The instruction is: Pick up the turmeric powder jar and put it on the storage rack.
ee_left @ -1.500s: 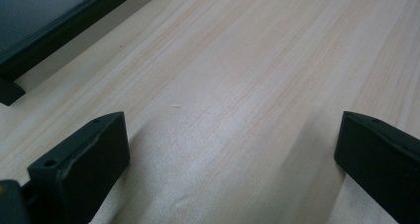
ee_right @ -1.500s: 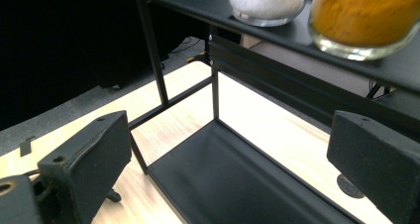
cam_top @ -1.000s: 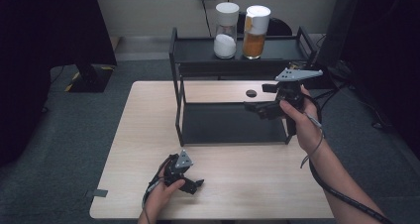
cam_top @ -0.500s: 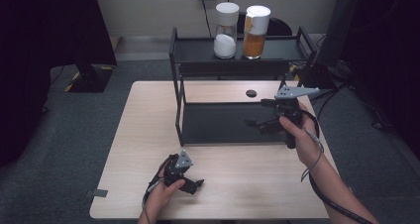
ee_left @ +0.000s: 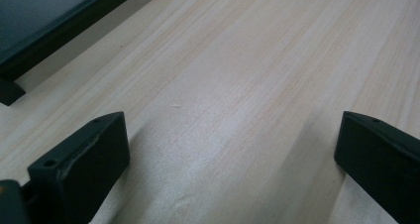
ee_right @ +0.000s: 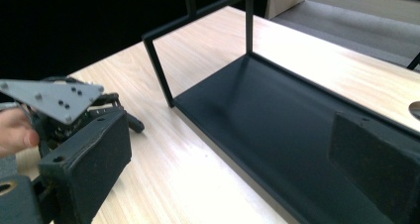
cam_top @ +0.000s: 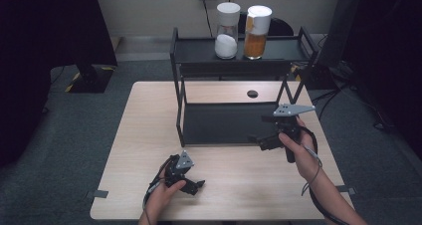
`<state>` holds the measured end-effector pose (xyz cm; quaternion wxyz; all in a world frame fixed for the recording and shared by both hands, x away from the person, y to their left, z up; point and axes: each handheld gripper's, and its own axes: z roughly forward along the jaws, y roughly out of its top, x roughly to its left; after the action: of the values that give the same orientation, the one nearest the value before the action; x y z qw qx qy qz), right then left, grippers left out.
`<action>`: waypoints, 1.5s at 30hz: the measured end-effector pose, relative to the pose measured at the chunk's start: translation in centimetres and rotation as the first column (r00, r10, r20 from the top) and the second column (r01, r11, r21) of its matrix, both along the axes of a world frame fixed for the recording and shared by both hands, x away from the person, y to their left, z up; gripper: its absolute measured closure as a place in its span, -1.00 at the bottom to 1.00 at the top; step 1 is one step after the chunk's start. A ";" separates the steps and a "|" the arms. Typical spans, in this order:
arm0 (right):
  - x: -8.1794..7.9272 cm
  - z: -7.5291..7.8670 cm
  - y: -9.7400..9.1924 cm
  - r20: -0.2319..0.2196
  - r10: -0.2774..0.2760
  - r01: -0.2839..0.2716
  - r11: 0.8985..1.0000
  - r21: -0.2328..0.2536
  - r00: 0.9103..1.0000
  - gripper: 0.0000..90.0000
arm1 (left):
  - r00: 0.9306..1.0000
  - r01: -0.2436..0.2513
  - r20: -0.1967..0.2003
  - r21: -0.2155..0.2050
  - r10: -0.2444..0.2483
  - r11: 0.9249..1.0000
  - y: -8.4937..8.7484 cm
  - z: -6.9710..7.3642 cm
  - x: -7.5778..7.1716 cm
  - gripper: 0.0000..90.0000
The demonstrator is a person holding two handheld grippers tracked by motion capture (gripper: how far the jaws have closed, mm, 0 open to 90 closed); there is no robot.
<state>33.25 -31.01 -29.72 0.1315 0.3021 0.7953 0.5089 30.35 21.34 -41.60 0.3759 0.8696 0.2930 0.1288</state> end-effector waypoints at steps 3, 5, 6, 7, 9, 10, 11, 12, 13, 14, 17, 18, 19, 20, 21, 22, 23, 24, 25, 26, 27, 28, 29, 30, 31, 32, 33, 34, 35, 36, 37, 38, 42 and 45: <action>-0.2 -0.8 0.1 -0.005 0.000 0.000 1.000 -0.007 1.000 -0.95 | 1.000 0.000 0.000 0.000 0.000 1.000 0.0 0.0 0.0 -1.00; -0.3 -1.5 0.0 -0.010 0.001 -0.001 1.000 -0.004 1.000 -0.95 | 1.000 0.000 0.000 0.000 0.000 1.000 0.0 0.0 0.0 -1.00; -0.3 -1.8 -0.1 -0.016 0.001 -0.001 1.000 -0.001 1.000 -0.95 | 1.000 0.000 0.000 0.001 0.000 1.000 0.0 0.0 0.0 -1.00; -0.4 -2.1 -0.1 -0.017 0.001 -0.001 1.000 -0.002 1.000 -0.95 | 1.000 0.000 0.000 0.000 0.000 1.000 0.0 0.0 0.0 -1.00; -0.5 -2.7 -0.3 -0.021 0.002 -0.002 1.000 -0.003 1.000 -0.95 | 1.000 0.000 0.000 0.001 0.000 1.000 0.0 0.0 0.0 -1.00; -0.5 -3.1 -0.3 -0.026 0.002 -0.002 1.000 -0.005 1.000 -0.95 | 1.000 0.000 0.000 0.001 0.000 1.000 0.0 0.0 0.0 -1.00; -0.5 -3.5 -0.4 -0.028 0.004 -0.004 1.000 -0.008 1.000 -0.95 | 1.000 0.000 0.000 0.000 0.000 1.000 0.0 0.0 0.0 -1.00; -0.5 -3.8 -0.5 -0.033 0.008 -0.009 1.000 -0.009 0.999 -0.95 | 1.000 0.000 0.000 0.000 0.000 1.000 0.0 0.0 0.0 -1.00; -0.5 -4.1 -0.6 -0.040 0.011 -0.012 1.000 -0.008 0.999 -0.95 | 1.000 0.000 0.000 0.000 0.000 1.000 0.0 0.0 0.0 -1.00; -0.6 -4.6 -0.7 -0.047 0.007 -0.008 1.000 -0.008 0.999 -0.95 | 1.000 0.000 0.000 0.000 0.000 1.000 0.0 0.0 0.0 -1.00; -0.7 -5.5 -0.9 -0.056 0.005 -0.006 1.000 -0.021 0.998 -0.95 | 1.000 0.000 0.000 0.001 0.000 1.000 0.0 0.0 0.0 -1.00; -0.8 -5.8 -1.0 -0.060 0.004 -0.006 1.000 -0.023 0.998 -0.95 | 1.000 0.000 0.000 0.000 0.000 1.000 0.0 0.0 0.0 -1.00; -0.8 -6.2 -1.2 -0.064 0.004 -0.005 1.000 -0.022 0.998 -0.95 | 1.000 0.000 0.000 0.000 0.000 1.000 0.0 0.0 0.0 -1.00; -0.8 -6.5 -1.3 -0.064 0.002 -0.003 1.000 -0.022 0.998 -0.95 | 1.000 0.000 0.000 0.000 0.000 1.000 0.0 0.0 0.0 -1.00; -0.9 -6.7 -1.4 -0.067 0.000 -0.001 1.000 -0.024 0.998 -0.95 | 1.000 0.000 0.000 0.000 0.000 1.000 0.0 0.0 0.0 -1.00; -1.0 -7.0 -1.5 -0.070 -0.002 0.000 1.000 -0.026 0.998 -0.95 | 1.000 0.000 0.000 0.000 0.000 1.000 0.0 0.0 0.0 -1.00; -1.0 -7.3 -1.7 -0.070 0.001 -0.003 1.000 -0.028 0.998 -0.95 | 1.000 0.000 0.000 0.000 0.000 1.000 0.0 0.0 0.0 -1.00; -1.1 -7.5 -1.8 -0.071 -0.001 -0.002 0.999 -0.035 0.997 -0.96 | 1.000 0.000 0.000 0.000 0.000 1.000 0.0 0.0 0.0 -1.00; -1.2 -7.8 -1.8 -0.069 -0.004 0.001 0.999 -0.042 0.998 -0.96 | 1.000 0.000 0.000 0.000 0.000 1.000 0.0 0.0 0.0 -1.00; -1.3 -8.0 -1.9 -0.070 -0.004 0.000 0.999 -0.048 0.998 -0.96 | 1.000 0.000 0.000 0.001 0.000 1.000 0.0 0.0 0.0 -1.00; -1.4 -8.3 -2.0 -0.072 0.000 -0.004 0.999 -0.052 0.997 -0.96 | 1.000 0.000 0.000 0.000 0.000 1.000 0.0 0.0 0.0 -1.00; -1.4 -8.5 -2.0 -0.078 -0.001 -0.004 0.998 -0.062 0.997 -0.96 | 1.000 0.000 0.000 0.000 0.000 1.000 0.0 0.0 0.0 -1.00; -1.5 -8.7 -2.0 -0.079 -0.001 -0.005 0.997 -0.076 0.997 -0.96 | 1.000 0.000 0.000 0.000 0.000 1.000 0.0 0.0 0.0 -1.00; -1.6 -9.0 -2.1 -0.077 0.003 -0.009 0.997 -0.080 0.997 -0.96 | 1.000 0.000 0.000 0.000 0.000 1.000 0.0 0.0 0.0 -1.00; -1.6 -9.2 -2.1 -0.080 0.005 -0.012 0.996 -0.084 0.997 -0.96 | 1.000 0.000 0.000 0.000 0.000 1.000 0.0 0.0 0.0 -1.00; -1.8 -9.5 -2.2 -0.074 0.011 -0.018 0.995 -0.096 0.997 -0.96 | 1.000 0.000 0.000 0.000 0.000 1.000 0.0 0.0 0.0 -1.00; -1.9 -9.8 -2.4 -0.062 0.019 -0.025 0.994 -0.104 0.998 -0.96 | 1.000 0.000 0.000 0.000 0.000 1.000 0.0 0.0 0.0 -1.00; -2.0 -10.0 -2.4 -0.065 0.018 -0.026 0.992 -0.121 0.998 -0.96 | 1.000 0.000 0.000 0.000 0.000 1.000 0.0 0.0 0.0 -1.00; -2.2 -10.1 -2.5 -0.063 0.013 -0.022 0.990 -0.136 0.998 -0.96 | 1.000 0.000 0.000 0.000 0.000 1.000 0.0 0.0 0.0 -1.00; -2.3 -10.3 -2.6 -0.063 0.010 -0.019 0.989 -0.146 0.998 -0.96 | 1.000 0.000 0.000 0.000 0.000 1.000 0.0 0.0 0.0 -1.00; -2.5 -10.5 -2.7 -0.066 0.008 -0.018 0.987 -0.157 0.998 -0.96 | 1.000 0.000 0.000 0.000 0.000 1.000 0.0 0.0 0.0 -1.00; -2.6 -10.6 -2.7 -0.068 0.005 -0.017 0.985 -0.169 0.998 -0.96 | 1.000 0.000 0.000 0.000 0.000 1.000 0.0 0.0 0.0 -1.00; -3.7 -11.3 -2.9 -0.055 0.014 -0.026 0.972 -0.234 0.998 -0.96 | 1.000 0.000 0.000 0.000 0.000 1.000 0.0 0.0 0.0 -1.00; -4.4 -11.6 -3.0 -0.060 0.020 -0.035 0.963 -0.268 0.998 -0.96 | 1.000 -0.003 -0.001 0.001 0.003 1.000 0.0 0.0 0.0 -1.00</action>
<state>28.84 -34.05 -41.36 0.1416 0.2846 0.8646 0.3891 30.32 21.30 -41.57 0.3753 0.8695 0.2942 0.1291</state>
